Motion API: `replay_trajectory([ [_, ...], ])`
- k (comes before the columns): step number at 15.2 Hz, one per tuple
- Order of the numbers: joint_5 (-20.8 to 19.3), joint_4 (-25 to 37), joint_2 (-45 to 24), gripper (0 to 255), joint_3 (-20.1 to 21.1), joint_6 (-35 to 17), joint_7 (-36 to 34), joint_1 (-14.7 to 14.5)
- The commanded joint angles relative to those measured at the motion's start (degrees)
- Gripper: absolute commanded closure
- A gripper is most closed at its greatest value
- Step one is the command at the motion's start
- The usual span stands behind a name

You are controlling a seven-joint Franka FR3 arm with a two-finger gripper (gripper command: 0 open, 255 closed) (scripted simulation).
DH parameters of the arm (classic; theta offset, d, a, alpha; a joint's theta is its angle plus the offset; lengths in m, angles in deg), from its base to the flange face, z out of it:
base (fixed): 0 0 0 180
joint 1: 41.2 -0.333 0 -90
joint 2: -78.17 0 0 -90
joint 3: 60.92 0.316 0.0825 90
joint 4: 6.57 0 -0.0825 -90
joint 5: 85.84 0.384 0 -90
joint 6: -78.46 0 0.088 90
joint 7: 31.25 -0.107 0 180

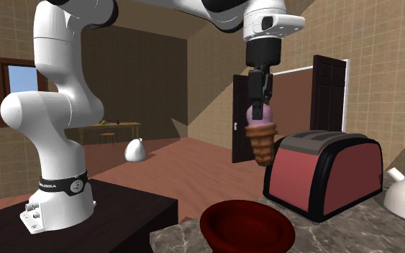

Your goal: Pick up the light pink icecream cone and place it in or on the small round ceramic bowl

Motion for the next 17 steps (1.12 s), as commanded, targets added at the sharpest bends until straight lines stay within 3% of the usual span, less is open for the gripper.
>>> replay_trajectory([
  [1,0.38,-0.53,1.42,255,-1.28,1.08,2.92,1.51],
  [7,0.77,-0.94,4.04,255,-4.77,3.87,9.88,5.09],
  [17,0.79,-7.09,2.68,255,-4.68,-3.62,10.35,4.98],
])
